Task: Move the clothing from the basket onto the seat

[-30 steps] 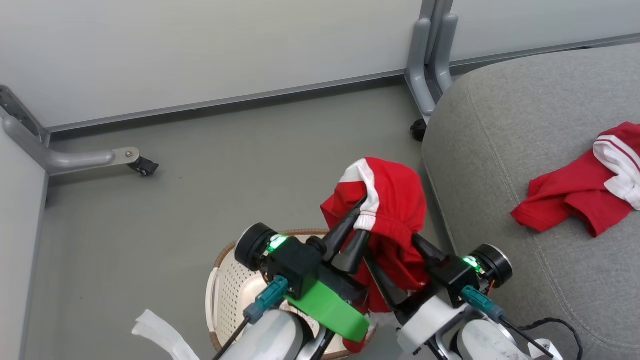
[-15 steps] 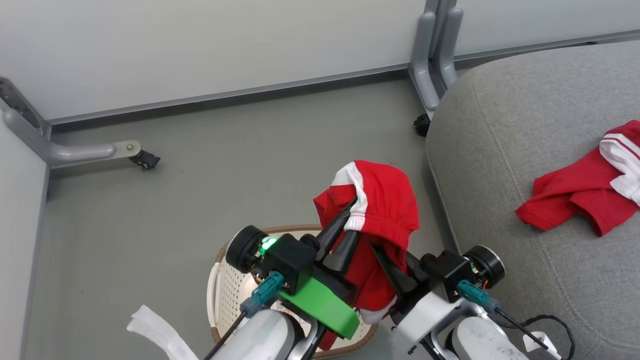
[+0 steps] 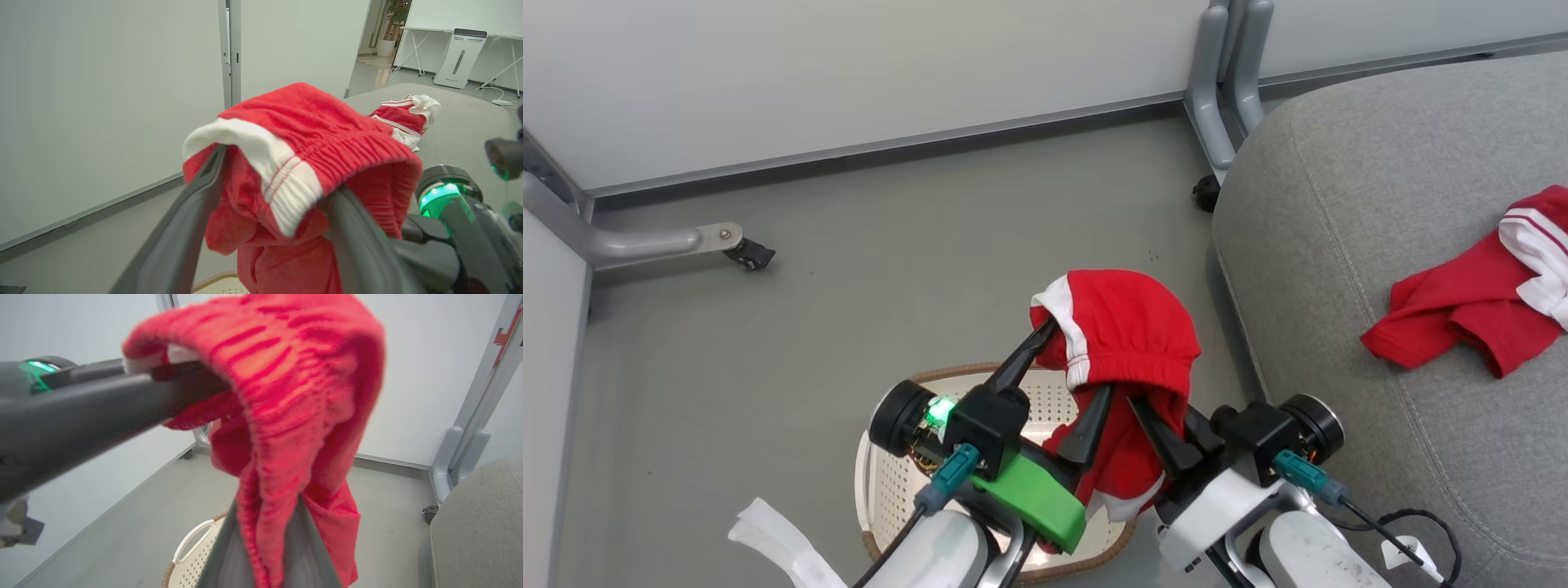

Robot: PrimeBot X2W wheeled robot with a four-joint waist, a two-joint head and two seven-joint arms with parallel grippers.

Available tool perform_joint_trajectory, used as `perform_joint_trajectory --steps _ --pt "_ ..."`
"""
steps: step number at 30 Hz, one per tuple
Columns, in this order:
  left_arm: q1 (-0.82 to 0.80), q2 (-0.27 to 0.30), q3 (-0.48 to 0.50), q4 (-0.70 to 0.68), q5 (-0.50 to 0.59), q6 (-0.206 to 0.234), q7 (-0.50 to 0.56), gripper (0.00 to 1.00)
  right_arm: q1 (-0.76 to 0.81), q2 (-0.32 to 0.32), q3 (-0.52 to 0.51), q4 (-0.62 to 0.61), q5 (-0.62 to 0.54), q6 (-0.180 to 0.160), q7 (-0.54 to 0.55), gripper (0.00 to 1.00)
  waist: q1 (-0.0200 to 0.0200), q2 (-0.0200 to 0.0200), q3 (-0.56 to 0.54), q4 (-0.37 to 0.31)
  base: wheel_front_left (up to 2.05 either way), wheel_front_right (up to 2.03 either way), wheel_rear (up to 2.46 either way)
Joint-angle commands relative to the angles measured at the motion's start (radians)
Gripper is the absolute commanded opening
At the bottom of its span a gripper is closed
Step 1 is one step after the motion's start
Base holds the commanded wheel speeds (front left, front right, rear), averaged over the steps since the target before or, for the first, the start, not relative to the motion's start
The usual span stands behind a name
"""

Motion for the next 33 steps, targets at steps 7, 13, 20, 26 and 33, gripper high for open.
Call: perform_joint_trajectory --steps 7,13,20,26,33 --pt "-0.006 0.012 -0.016 0.016 0.008 -0.008 0.005 1.0 0.002 -0.003 -0.031 -0.032 0.059 -0.001 0.0 0.0 0.0 -0.0001 0.005 0.002 0.0 0.0 0.0" --pt "-0.001 0.026 -0.006 0.006 0.01 -0.011 -0.04 1.0 -0.012 -0.003 -0.103 -0.068 0.093 -0.001 0.0 0.0 0.0 -0.0001 0.026 -0.015 0.0 0.0 0.0" --pt "0.005 0.071 -0.007 0.007 0.047 -0.012 -0.07 1.0 -0.026 -0.003 -0.214 -0.131 0.073 -0.001 0.0 0.0 0.0 -0.0001 0.076 -0.073 0.0 0.0 0.0" --pt "0.01 0.079 0.002 0.011 0.039 -0.025 -0.08 1.0 0.001 -0.002 -0.297 -0.201 0.062 -0.001 0.0 0.0 0.0 -0.0001 0.125 -0.153 0.0 0.0 0.0" --pt "-0.018 0.109 0.003 0.016 0.06 -0.031 -0.083 1.0 0.046 -0.002 -0.353 -0.276 0.079 -0.001 0.0 0.0 0.0 -0.0001 0.177 -0.285 0.0 0.0 0.0"
